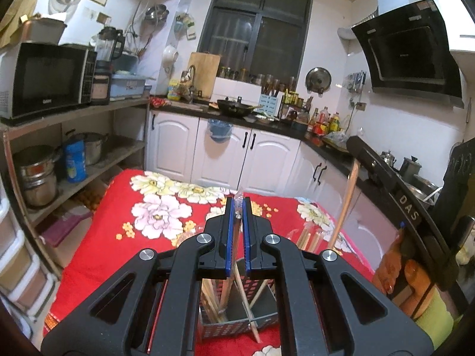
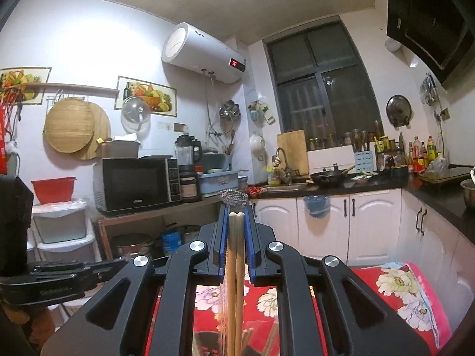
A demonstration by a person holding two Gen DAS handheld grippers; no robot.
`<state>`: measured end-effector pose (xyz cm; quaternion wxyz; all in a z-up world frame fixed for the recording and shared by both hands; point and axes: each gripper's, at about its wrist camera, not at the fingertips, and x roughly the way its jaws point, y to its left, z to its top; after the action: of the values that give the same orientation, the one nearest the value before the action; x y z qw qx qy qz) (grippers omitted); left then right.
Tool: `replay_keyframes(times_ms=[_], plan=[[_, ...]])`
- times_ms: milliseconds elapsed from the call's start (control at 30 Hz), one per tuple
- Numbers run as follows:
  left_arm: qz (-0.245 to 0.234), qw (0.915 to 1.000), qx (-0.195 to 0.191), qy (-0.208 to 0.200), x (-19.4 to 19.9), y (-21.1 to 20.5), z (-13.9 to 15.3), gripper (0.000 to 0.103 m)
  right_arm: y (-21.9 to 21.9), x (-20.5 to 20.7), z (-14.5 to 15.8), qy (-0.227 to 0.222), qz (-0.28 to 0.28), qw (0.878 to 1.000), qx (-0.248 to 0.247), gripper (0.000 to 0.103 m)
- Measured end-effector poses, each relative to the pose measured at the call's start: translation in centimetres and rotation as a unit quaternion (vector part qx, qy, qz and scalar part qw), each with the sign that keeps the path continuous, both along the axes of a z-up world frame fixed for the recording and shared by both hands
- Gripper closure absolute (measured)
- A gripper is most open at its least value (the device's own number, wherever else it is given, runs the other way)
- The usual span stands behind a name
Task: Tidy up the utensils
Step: 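Lift the chopstick pair with the right tool and lower it into the caddy, then open the right tool to release the chopsticks and lift away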
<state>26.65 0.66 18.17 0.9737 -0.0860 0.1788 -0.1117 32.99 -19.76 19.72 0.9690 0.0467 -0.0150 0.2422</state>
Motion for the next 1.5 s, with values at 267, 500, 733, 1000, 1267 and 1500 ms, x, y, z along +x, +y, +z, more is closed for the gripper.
replay_keyframes(times_ms=[267, 500, 733, 1000, 1267, 1500], plan=[[-0.005, 0.9998, 0.005, 0.017, 1.1, -0.6, -2.1, 0.102, 0.3, 2.2, -2.5, 0.012, -0.021, 1.000, 0.002, 0.092], [-0.006, 0.9995, 0.009, 0.031, 1.9, -1.0, -3.4, 0.102, 0.9, 3.6, -5.3, 0.026, -0.033, 0.999, -0.002, 0.092], [-0.003, 0.9992, 0.009, 0.040, 2.7, -0.9, -4.3, 0.102, 1.5, 4.3, -7.6, 0.045, -0.026, 0.999, -0.005, 0.092], [0.001, 0.9985, 0.004, 0.054, 3.3, -0.5, -5.6, 0.102, 2.5, 4.3, -9.2, 0.070, -0.011, 0.997, -0.025, 0.092], [0.007, 0.9981, 0.001, 0.061, 3.3, 0.3, -6.3, 0.102, 2.6, 3.6, -10.0, 0.103, -0.005, 0.994, -0.029, 0.091], [0.008, 0.9979, 0.000, 0.065, 2.7, 0.5, -6.7, 0.102, 2.3, 2.5, -10.2, 0.129, -0.014, 0.991, -0.037, 0.090]])
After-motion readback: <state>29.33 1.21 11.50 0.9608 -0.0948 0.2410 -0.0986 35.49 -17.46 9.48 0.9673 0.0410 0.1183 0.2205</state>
